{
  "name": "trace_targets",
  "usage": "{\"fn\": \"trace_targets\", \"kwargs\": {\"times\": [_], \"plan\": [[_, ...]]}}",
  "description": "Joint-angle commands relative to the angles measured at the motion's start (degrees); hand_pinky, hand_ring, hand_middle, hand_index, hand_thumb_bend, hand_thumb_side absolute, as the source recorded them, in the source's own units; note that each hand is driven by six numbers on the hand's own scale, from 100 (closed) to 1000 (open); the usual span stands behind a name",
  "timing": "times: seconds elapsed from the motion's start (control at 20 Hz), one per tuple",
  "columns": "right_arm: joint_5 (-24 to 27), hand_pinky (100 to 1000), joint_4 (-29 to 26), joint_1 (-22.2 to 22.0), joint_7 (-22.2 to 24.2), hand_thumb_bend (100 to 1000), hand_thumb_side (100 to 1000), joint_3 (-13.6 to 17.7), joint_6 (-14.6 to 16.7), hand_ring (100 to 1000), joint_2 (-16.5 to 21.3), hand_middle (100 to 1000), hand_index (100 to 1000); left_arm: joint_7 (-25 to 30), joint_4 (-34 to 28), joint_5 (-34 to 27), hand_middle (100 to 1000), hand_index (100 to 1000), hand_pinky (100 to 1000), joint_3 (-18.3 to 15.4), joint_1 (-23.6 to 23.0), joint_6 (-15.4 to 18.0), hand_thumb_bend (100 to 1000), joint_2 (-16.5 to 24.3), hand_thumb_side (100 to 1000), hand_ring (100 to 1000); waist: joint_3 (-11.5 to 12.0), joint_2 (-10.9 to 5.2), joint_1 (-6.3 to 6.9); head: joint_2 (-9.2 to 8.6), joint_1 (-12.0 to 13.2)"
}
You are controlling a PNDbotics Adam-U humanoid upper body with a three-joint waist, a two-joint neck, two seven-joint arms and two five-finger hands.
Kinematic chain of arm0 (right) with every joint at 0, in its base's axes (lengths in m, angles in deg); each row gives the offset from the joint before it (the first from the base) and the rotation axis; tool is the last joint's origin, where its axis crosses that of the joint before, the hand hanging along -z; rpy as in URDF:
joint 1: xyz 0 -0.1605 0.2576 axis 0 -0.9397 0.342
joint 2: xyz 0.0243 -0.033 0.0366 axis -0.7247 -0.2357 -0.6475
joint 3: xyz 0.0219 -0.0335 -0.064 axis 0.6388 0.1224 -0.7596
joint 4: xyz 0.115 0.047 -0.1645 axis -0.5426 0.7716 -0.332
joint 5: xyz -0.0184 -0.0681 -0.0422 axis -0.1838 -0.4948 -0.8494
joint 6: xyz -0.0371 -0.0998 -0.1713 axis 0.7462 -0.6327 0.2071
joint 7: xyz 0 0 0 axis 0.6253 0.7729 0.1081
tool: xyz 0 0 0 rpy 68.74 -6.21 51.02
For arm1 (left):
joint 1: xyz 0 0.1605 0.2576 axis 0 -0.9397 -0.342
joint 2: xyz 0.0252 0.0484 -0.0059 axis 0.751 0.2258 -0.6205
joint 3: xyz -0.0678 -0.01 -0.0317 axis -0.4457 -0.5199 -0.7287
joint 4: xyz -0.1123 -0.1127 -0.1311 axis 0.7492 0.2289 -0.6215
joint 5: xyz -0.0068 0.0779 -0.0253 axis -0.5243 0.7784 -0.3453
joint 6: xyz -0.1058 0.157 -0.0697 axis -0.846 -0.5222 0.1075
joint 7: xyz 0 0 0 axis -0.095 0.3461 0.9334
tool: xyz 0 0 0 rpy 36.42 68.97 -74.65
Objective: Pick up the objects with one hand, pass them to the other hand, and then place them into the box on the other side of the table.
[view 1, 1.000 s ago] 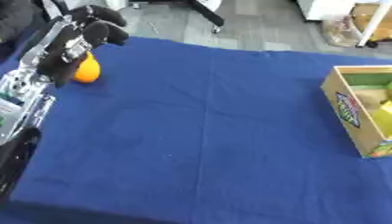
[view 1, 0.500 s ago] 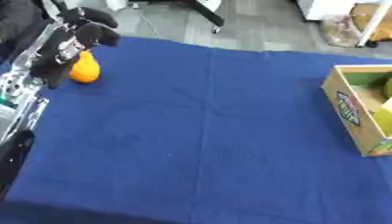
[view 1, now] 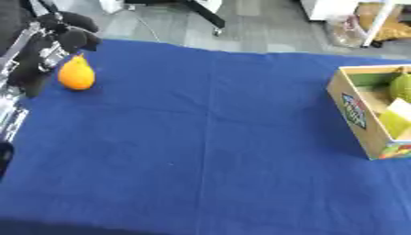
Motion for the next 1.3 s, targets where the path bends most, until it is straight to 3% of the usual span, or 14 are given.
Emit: {"fn": "trace_targets", "kwargs": {"times": [0.05, 0.25, 0.3, 0.5, 0.55, 0.6, 0.65, 0.75, 0.8, 0.85, 0.9, 0.95, 1.0, 1.3], "plan": [[2.4, 715, -7.7, -1.0, 1.1, 239, 411, 0.3, 4.5, 663, 1.6, 724, 797, -0.6, 0.7, 3.2, 651, 713, 732, -1.6, 0.4, 0.5, 646, 4.3, 503, 658, -0.2, -0.65, 0.89, -1.21, -0.6], [3.2, 712, -15.4, -3.3, 4.4, 203, 407, -1.0, 9.5, 654, 0.6, 713, 790, -0.6, 4.3, 12.1, 666, 728, 741, -2.4, 0.4, 1.4, 633, 9.2, 453, 668, -0.7, -0.60, 1.27, -1.29, 0.0], [3.1, 715, -17.0, -3.6, 5.3, 188, 406, -1.5, 10.4, 652, 0.5, 710, 786, -0.6, 5.7, 14.8, 674, 738, 750, -2.5, 0.5, 1.5, 621, 10.7, 392, 676, -0.7, -0.61, 1.42, -1.25, 0.3], [1.9, 718, -21.9, -3.9, 10.1, 160, 414, -4.0, 13.4, 656, 0.0, 712, 783, 0.1, 14.2, 28.4, 681, 757, 760, -1.8, 2.7, 1.5, 601, 15.6, 293, 683, -0.9, -0.84, 1.87, -1.00, 1.5], [1.9, 718, -22.4, -3.7, 11.1, 150, 420, -4.6, 13.7, 655, -0.2, 711, 779, 0.6, 16.5, 31.9, 682, 763, 761, -1.4, 3.7, 1.5, 571, 16.1, 234, 681, -0.9, -0.92, 1.93, -0.90, 1.7], [2.0, 717, -22.7, -3.6, 12.1, 230, 389, -5.3, 14.0, 655, -0.4, 709, 774, 0.9, 18.8, 35.9, 685, 769, 766, -0.8, 5.0, 1.4, 562, 16.5, 204, 685, -1.0, -1.02, 1.99, -0.69, 1.8], [2.2, 717, -22.8, -3.5, 13.0, 141, 424, -5.9, 14.1, 655, -0.5, 711, 771, 1.3, 21.1, 40.2, 686, 774, 765, -0.2, 6.3, 1.4, 551, 16.5, 174, 684, -0.9, -1.12, 2.01, -0.50, 1.8], [2.9, 716, -22.7, -3.3, 14.6, 137, 424, -7.0, 14.5, 654, -0.9, 710, 769, 1.9, 25.7, 47.7, 683, 776, 760, 0.7, 9.2, 1.1, 542, 15.3, 153, 680, -0.9, -1.28, 1.96, -0.25, 2.0], [3.2, 715, -22.6, -3.2, 15.2, 135, 425, -7.4, 14.7, 653, -1.1, 710, 768, 2.1, 27.9, 50.5, 680, 777, 757, 0.9, 10.4, 0.8, 551, 14.4, 157, 676, -0.9, -1.34, 1.91, -0.10, 2.4], [3.6, 714, -22.5, -3.1, 15.6, 214, 389, -7.7, 14.9, 652, -1.4, 708, 765, 2.2, 29.8, 52.8, 673, 775, 751, 1.0, 11.5, 0.5, 553, 13.5, 159, 668, -0.9, -1.39, 1.84, 0.03, 2.8], [3.9, 713, -22.4, -3.1, 15.9, 128, 426, -8.0, 15.0, 651, -1.6, 708, 763, 2.2, 31.7, 54.1, 671, 776, 748, 0.9, 12.4, 0.1, 591, 12.5, 205, 665, -0.9, -1.41, 1.75, 0.21, 3.5], [4.2, 712, -22.3, -3.0, 16.1, 127, 426, -8.2, 15.1, 650, -1.9, 707, 763, 1.9, 33.4, 55.8, 670, 775, 746, 0.9, 13.2, -0.6, 607, 11.6, 226, 663, -1.0, -1.40, 1.65, 0.33, 4.1], [4.4, 711, -22.1, -3.1, 16.2, 125, 427, -8.4, 15.2, 649, -2.3, 706, 761, 1.5, 34.8, 57.2, 669, 773, 742, 0.7, 13.8, -1.3, 682, 10.6, 324, 661, -1.1, -1.36, 1.54, 0.36, 4.6], [5.5, 707, -21.2, -3.7, 16.2, 113, 430, -9.0, 15.6, 646, -3.5, 704, 753, -3.1, 42.1, 62.5, 673, 771, 736, -0.4, 17.0, -6.2, 710, 5.5, 373, 659, -1.4, -1.05, 1.10, 0.56, 6.1]]}}
